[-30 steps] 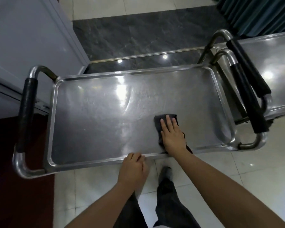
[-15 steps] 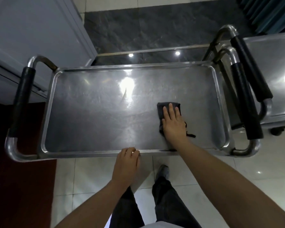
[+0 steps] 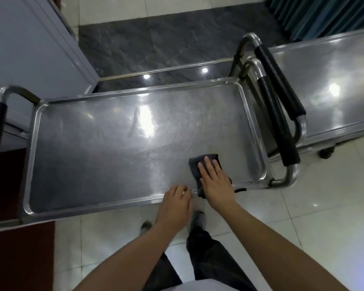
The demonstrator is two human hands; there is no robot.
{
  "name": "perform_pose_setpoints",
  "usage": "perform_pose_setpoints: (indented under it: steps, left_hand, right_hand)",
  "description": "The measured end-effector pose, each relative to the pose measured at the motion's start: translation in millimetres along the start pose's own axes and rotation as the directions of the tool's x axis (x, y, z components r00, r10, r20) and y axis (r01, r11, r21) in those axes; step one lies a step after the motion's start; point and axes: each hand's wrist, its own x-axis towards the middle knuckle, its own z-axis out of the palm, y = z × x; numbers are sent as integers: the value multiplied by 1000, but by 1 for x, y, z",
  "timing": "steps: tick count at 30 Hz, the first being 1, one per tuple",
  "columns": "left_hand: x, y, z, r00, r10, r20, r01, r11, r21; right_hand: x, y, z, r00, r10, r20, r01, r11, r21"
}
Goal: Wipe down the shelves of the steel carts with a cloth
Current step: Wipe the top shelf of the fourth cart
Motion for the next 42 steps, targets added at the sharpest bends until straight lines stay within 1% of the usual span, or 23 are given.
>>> perform_pose_setpoints:
  steps: [2,4,9,13,19,26,29,32,36,38,42]
  left_hand:
    - [4,5,3,1000,9,-14,-9,1000,-25]
    - [5,8,4,998,14,-55,-17,999,-45]
    - [4,13,4,990,28,-137,-32,999,-28]
    - [1,17,1,994,9,-113,-10,1000,-9]
    - [0,25,-2,996,-25,-88,27,999,18]
    - [14,34,3,999,2,-46,-1,1000,21]
    - [19,42,7,999,36,-21,-36,999,23]
    - [26,51,13,997,69,-21,-69,998,-8]
    - [31,65,20,996,84,-32,-85,995,-43]
    - [32,71,23,996,71,-49,-74,996,-52]
    - [34,71,26,997,19,-72,-25,997,-79]
  right_hand:
    - [6,0,0,1000,-4,-20,3,1000,-10]
    - [23,-2,-7,1000,6,-12,-6,1000,-3]
    - [87,-1,-39,999,41,-11,-40,999,30]
    - [107,13,-50,1000,22,-5,-22,1000,14]
    - [95,39,-58,994,104,19,-105,994,26]
    - [3,32,-10,1000,18,-10,-18,1000,-13]
    - [-13,44,-8,1000,-13,-17,13,1000,-21]
    - [-16,66,-13,999,13,-41,-14,1000,-22]
    - [-11,76,-16,1000,14,-22,-15,999,-37]
    - [4,75,-21,1000,19,-15,-20,999,-26]
    - [61,74,-44,998,60,-9,-59,998,21]
